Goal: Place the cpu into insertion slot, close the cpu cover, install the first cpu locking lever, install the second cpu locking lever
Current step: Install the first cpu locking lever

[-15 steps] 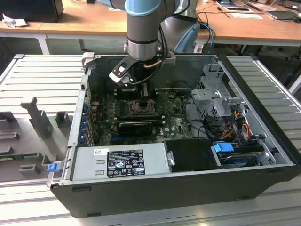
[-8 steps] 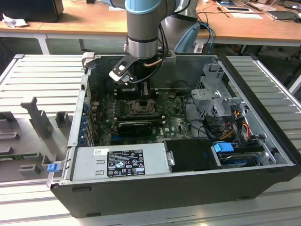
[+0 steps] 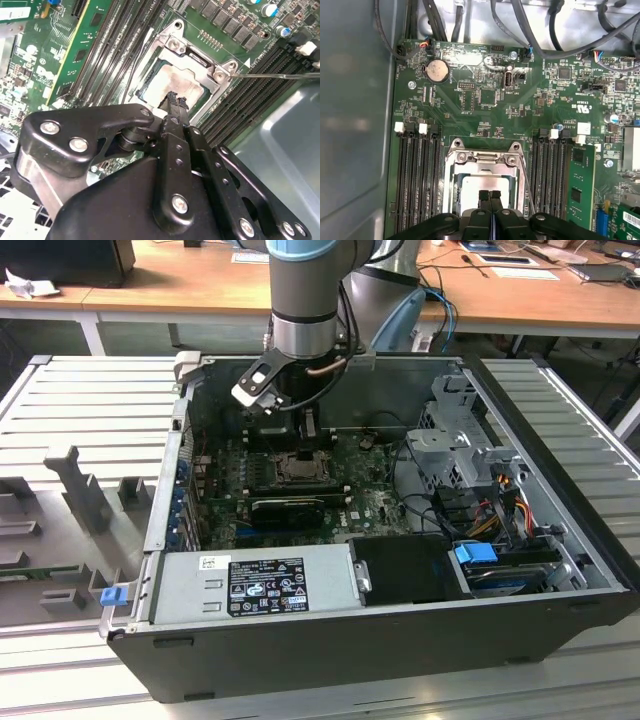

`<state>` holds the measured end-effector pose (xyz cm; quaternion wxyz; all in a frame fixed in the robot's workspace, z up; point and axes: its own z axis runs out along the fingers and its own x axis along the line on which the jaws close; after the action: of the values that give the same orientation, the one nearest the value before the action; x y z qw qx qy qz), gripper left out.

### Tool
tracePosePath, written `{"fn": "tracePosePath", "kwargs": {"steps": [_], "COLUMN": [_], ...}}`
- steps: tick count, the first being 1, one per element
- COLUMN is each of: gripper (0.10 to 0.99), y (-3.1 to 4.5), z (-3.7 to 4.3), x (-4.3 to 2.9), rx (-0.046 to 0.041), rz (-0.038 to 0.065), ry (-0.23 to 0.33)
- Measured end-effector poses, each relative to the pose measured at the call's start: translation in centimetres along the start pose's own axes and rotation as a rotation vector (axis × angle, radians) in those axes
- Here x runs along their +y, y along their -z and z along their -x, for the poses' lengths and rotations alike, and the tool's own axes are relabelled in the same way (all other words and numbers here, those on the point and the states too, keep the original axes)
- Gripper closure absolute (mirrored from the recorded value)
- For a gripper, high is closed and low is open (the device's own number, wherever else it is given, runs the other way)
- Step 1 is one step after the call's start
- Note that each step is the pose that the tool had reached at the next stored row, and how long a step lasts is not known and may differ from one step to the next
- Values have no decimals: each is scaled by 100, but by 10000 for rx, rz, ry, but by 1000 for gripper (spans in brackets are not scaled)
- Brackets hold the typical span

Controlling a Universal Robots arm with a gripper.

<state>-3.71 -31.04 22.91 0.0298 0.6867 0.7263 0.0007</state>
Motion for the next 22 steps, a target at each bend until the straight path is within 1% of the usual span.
{"fn": "tracePosePath", "kwargs": {"steps": [3, 5, 9, 10, 13, 19, 22], "gripper": [980, 980, 980, 980, 980, 980, 980], "y": [102, 221, 353, 371, 375, 375, 375], "z": [4, 9, 15, 16, 16, 16, 16], "x": [4, 9, 15, 16, 16, 16, 16], "rx": [0, -1, -1, -1, 3, 24, 33], "rz": [0, 0, -1, 0, 5, 35, 45], "ry": [0, 0, 0, 0, 76, 838, 1065]}}
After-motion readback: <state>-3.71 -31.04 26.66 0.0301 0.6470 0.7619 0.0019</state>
